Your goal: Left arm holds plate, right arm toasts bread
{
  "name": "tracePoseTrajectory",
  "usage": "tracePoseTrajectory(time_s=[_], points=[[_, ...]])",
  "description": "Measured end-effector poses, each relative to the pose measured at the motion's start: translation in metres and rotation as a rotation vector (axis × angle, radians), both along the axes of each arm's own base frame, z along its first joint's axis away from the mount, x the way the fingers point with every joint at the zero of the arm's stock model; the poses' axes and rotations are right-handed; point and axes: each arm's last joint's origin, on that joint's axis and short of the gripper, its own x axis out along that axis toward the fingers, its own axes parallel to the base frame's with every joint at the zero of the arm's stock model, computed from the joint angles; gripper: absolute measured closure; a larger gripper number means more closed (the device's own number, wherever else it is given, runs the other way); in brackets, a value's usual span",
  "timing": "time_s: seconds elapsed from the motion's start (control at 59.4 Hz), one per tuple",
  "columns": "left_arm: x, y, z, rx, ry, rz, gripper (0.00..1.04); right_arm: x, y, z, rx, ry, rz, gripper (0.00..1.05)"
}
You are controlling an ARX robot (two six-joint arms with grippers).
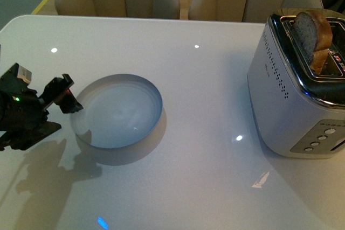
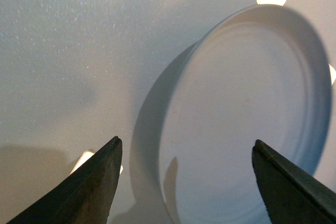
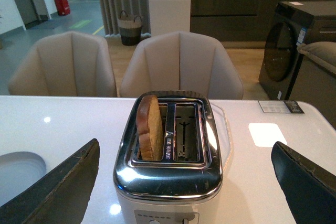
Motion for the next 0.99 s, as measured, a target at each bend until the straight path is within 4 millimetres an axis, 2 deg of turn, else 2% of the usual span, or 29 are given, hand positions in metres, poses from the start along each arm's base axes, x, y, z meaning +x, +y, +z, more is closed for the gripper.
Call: tracePoseTrajectory(time_s=[0.084,0.152,0.236,0.438,0.556,0.623,0.657,0.724,0.825,0.994], points=[[-0.004,0.001,0.021,0.017,-0.055,0.017,0.16,0.000,0.000,0.000,0.000,0.000,0.000,0.09],[-0.008,0.002,0.045,0.029,-0.121,0.033,0.06,0.000,0.000,0.000,0.000,0.000,0.000,0.09],[-0.013,0.002,0.073,0.041,-0.196,0.044,0.08,0.000,0.000,0.000,0.000,0.000,0.000,0.09],[-0.027,-0.009,0.161,0.130,-0.454,0.088,0.07,0.000,0.000,0.000,0.000,0.000,0.000,0.09],[-0.042,-0.019,0.198,0.156,-0.567,0.116,0.07,0.000,0.000,0.000,0.000,0.000,0.000,0.09],[-0.045,-0.023,0.208,0.147,-0.601,0.106,0.07,0.000,0.000,0.000,0.000,0.000,0.000,0.09],[-0.046,-0.024,0.206,0.182,-0.629,0.108,0.10,0.000,0.000,0.000,0.000,0.000,0.000,0.09],[-0.054,-0.021,0.196,0.343,-0.797,0.100,0.22,0.000,0.000,0.000,0.000,0.000,0.000,0.09],[-0.077,-0.016,0.186,0.548,-0.937,0.021,0.40,0.000,0.000,0.000,0.000,0.000,0.000,0.09],[-0.111,-0.009,0.184,0.680,-0.984,-0.035,0.72,0.000,0.000,0.000,0.000,0.000,0.000,0.09]])
